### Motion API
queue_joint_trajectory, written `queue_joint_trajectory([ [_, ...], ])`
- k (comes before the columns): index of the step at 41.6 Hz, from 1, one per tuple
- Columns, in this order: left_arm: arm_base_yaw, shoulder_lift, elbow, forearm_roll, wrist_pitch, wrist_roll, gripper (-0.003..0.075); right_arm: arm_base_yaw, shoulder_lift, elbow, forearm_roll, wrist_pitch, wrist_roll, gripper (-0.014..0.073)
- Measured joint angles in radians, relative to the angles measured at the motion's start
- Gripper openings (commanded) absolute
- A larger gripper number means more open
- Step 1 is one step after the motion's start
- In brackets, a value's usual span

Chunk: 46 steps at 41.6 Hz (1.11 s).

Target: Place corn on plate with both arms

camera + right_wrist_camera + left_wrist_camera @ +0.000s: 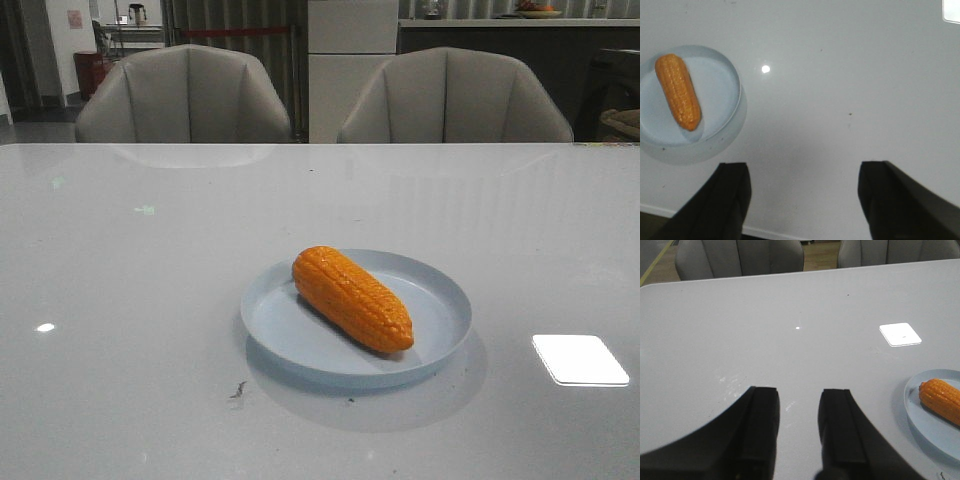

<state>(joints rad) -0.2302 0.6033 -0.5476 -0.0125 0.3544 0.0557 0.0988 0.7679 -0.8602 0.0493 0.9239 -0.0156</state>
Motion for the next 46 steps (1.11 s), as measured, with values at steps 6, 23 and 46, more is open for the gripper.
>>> queue_joint_trajectory([
  [6,0.000,0.000,0.000,0.000,0.000,0.000,0.0280,0.000,-0.137,0.104,0.015,-0.009,0.000,0.0561],
  [23,0.000,0.000,0.000,0.000,-0.007,0.000,0.0119,0.000,-0.189,0.116,0.018,-0.009,0.002,0.0561],
  [46,0.000,0.000,0.000,0.000,-0.007,0.000,0.0094,0.000,-0.189,0.116,0.018,-0.009,0.004,0.0561],
])
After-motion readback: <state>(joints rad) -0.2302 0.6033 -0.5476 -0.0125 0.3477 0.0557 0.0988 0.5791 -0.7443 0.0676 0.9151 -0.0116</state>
